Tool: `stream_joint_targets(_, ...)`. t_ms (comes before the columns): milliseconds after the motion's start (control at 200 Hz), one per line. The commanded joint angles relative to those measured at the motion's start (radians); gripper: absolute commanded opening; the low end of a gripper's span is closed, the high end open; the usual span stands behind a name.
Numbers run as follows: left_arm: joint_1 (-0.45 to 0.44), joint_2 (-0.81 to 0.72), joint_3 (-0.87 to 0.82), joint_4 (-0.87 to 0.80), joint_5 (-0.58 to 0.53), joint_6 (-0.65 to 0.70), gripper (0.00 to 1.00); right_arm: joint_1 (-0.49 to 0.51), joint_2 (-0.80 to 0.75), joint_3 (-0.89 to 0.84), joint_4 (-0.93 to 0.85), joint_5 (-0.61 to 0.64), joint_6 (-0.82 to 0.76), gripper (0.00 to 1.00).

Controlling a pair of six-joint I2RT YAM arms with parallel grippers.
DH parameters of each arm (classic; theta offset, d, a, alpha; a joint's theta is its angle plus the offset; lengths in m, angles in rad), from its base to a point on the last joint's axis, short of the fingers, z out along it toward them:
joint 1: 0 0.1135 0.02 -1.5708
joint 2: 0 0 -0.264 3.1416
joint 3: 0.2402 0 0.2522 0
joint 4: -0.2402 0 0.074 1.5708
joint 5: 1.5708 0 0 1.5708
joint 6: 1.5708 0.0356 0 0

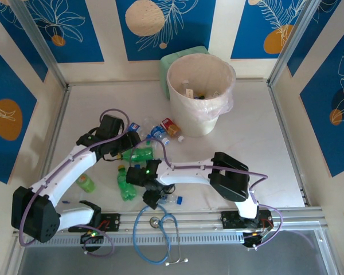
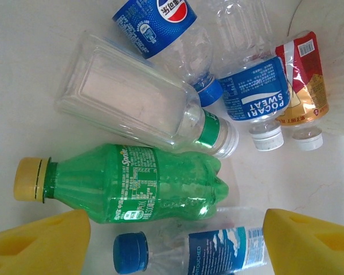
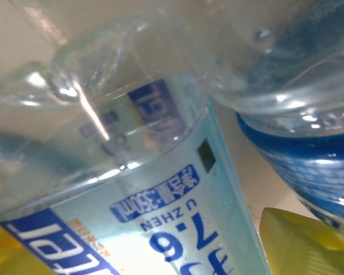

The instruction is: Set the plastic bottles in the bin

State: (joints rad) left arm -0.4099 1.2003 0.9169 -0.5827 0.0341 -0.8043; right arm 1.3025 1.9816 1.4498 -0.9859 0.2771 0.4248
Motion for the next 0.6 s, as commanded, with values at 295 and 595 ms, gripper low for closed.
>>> stream_joint_targets(295,0.017,-0.013,-0.019,0.023,0.021,-0.010,0.78,-0.010,-0.044,-0.028,-0.002,-0.002,0.003,0.57)
stream_joint_targets(595,0.017,-0.015,-0.017,0.018,0.016,-0.013,0.78,0.008,-0.180,-0.001,-0.020,0.029,0.012,0.48)
